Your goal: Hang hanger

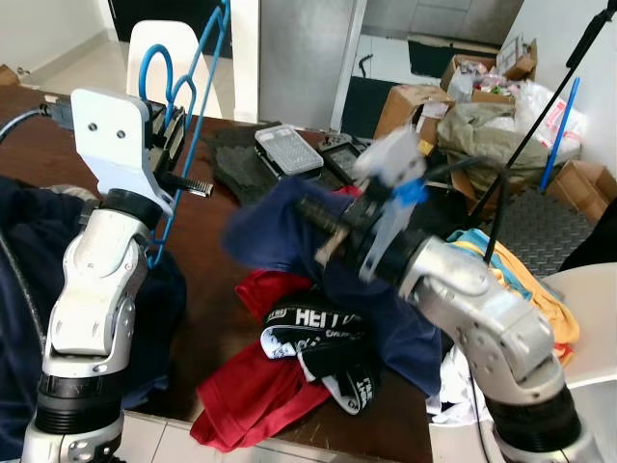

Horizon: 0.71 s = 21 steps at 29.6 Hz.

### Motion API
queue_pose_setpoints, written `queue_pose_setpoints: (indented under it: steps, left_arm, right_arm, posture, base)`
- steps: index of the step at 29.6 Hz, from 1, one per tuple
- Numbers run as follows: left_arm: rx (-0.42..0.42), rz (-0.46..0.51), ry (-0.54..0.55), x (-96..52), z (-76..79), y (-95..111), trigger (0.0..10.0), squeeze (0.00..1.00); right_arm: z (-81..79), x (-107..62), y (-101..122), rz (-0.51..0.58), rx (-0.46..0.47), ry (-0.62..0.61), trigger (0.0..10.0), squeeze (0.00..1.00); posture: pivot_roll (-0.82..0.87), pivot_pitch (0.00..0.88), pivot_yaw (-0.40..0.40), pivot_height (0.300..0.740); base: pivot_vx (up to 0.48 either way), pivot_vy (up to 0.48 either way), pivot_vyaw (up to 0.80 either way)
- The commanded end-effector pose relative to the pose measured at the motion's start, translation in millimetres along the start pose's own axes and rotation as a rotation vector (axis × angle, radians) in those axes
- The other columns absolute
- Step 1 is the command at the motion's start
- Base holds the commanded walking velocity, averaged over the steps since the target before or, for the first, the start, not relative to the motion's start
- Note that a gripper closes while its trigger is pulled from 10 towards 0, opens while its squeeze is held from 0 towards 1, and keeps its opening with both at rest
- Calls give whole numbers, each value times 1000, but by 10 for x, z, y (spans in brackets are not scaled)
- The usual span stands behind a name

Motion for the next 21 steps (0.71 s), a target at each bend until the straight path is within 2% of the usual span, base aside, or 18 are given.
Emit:
queue_pose_setpoints:
  steps: [1,4,9,10,11,13,14,15,17,21]
  left_arm:
    - [2,-33,0,-38,27,-95,10000,0]
    - [-10,-50,-14,-45,80,-142,10000,0]
    - [-8,-48,-33,-27,146,-132,10000,0]
    - [-9,-51,-37,-23,170,-142,10000,0]
    - [-9,-51,-37,-23,170,-142,10000,0]
    - [-9,-59,-42,-24,207,-171,10000,0]
    - [-9,-59,-42,-24,207,-171,10000,0]
    - [-12,-66,-45,-31,222,-193,10000,0]
    - [-13,-71,-47,-38,234,-212,10000,0]
    - [-22,-92,-40,-54,256,-272,10000,0]
  right_arm:
    - [-271,-36,-67,-33,14,134,10000,0]
    - [-525,-110,-315,-151,0,250,10000,0]
    - [-585,-119,-519,-246,7,243,10000,0]
    - [-593,-113,-580,-270,22,228,10000,286]
    - [-593,-113,-580,-270,22,228,10000,286]
    - [-617,-113,-675,-312,49,211,10000,773]
    - [-617,-113,-675,-312,49,211,10000,773]
    - [-658,-132,-722,-333,51,224,10000,992]
    - [-693,-141,-733,-335,65,234,10000,1000]
    - [-771,-146,-636,-269,132,259,10000,1000]
  posture:
    - [66,103,-65,740]
    - [64,95,-65,740]
    - [57,94,-62,740]
    - [56,95,-61,740]
    - [56,95,-61,740]
    - [53,95,-58,740]
    - [53,95,-58,740]
    - [53,95,-58,740]
    - [50,94,-56,740]
    - [47,97,-56,740]
  base:
    - [0,0,0]
    - [0,0,0]
    - [0,0,0]
    - [0,0,0]
    - [0,0,0]
    - [0,0,0]
    - [0,0,0]
    - [0,0,0]
    - [0,0,0]
    - [0,0,0]
Point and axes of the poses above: a point about 5 cm out from each wrist's last joint towards the gripper, its own x axis pointing out of the wrist towards the gripper, its own y axis along the axis of the wrist's last joint, z = x × y, the point moved 6 cm from there along x, pointing out of the wrist towards the gripper, and after that the axes turned 14 degrees about -x, right-handed, at the moved point
